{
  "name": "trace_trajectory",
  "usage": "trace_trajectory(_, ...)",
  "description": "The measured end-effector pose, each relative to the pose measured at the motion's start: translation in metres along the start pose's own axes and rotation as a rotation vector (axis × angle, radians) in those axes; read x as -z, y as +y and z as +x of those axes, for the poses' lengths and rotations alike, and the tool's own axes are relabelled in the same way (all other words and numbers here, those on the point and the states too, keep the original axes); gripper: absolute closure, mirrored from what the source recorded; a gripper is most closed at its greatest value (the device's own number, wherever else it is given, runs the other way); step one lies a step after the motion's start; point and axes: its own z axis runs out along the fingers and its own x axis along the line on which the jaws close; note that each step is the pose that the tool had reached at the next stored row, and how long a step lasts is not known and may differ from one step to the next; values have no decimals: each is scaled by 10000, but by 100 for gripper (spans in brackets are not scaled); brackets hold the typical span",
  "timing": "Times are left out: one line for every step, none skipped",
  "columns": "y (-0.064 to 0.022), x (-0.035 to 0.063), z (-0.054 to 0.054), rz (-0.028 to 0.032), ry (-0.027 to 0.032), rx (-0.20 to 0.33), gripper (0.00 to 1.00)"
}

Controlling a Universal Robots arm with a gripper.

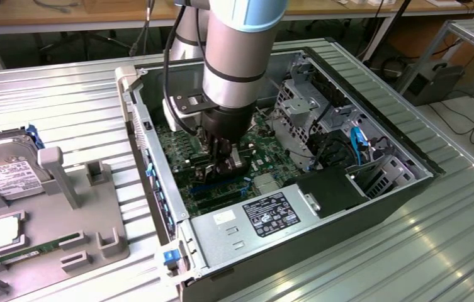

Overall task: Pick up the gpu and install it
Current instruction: 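Insert the gpu into the slot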

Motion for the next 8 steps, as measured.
trace_trajectory(1,-9,0,1,-1,0,74)
trace_trajectory(1,-13,0,0,0,0,74)
trace_trajectory(2,-20,1,0,2,1,74)
trace_trajectory(3,-25,1,2,0,1,74)
trace_trajectory(2,-30,0,3,-3,0,74)
trace_trajectory(2,-36,0,5,-8,0,74)
trace_trajectory(3,-37,0,3,-5,0,74)
trace_trajectory(3,-37,0,2,-2,0,74)
